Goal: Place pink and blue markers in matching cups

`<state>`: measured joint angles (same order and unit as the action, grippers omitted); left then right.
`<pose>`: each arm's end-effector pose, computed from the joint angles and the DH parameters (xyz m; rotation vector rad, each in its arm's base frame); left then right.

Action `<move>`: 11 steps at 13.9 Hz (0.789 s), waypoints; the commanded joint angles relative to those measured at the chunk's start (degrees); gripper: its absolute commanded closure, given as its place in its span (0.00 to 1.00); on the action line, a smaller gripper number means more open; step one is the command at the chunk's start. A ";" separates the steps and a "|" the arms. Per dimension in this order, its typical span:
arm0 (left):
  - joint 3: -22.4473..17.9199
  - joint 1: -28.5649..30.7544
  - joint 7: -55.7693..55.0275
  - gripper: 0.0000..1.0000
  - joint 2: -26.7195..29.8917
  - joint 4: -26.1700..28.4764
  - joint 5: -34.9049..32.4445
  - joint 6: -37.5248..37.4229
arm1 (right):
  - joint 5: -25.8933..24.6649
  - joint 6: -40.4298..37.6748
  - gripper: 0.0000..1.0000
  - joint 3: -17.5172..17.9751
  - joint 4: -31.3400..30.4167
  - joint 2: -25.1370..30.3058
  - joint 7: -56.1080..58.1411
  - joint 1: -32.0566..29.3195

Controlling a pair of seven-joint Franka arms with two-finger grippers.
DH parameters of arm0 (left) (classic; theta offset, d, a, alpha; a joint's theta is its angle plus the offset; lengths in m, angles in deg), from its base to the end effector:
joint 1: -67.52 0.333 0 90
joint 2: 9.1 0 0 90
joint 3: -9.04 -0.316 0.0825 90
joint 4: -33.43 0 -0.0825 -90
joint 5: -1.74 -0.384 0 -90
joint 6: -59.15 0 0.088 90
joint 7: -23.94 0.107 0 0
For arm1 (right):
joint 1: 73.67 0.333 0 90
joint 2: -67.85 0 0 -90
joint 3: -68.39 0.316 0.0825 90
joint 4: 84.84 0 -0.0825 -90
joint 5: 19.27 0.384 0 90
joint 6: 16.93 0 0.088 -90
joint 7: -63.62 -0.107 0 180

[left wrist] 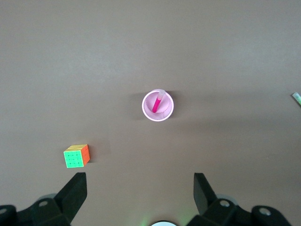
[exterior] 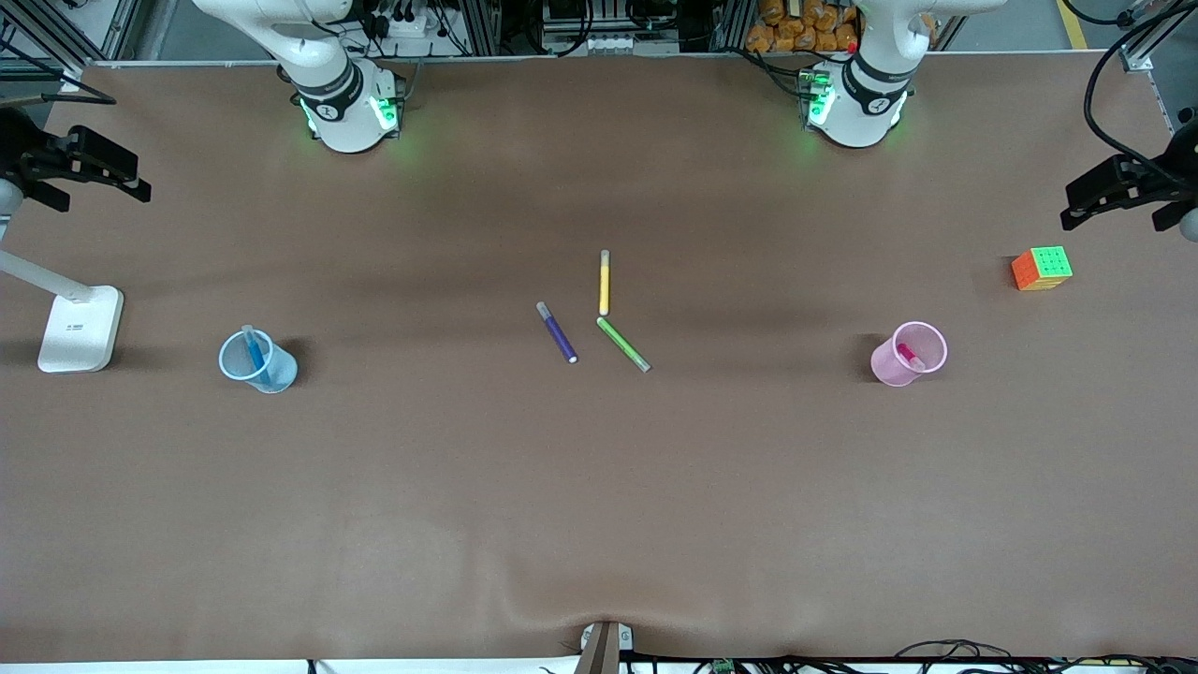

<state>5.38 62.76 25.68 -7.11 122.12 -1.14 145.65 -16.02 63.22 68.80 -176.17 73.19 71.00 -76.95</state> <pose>0.5378 -0.0040 0.6489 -3.0928 0.0721 0.0059 0.5064 -0.0184 0.6492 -3.0707 -0.1314 0.1485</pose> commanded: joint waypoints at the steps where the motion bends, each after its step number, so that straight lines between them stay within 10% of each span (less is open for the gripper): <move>1: 0.49 -0.16 -2.18 0.00 1.18 1.21 0.85 -0.28 | -0.88 -0.78 0.00 0.64 0.80 -0.15 -0.70 -0.41; 11: 0.41 0.54 -6.75 0.00 0.65 0.95 2.96 -0.28 | -1.06 0.88 0.00 0.64 0.27 -0.42 -0.35 -0.50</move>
<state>5.79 63.00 20.42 -7.12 122.65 0.72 145.64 -16.04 63.60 68.84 -176.17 72.89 71.00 -76.95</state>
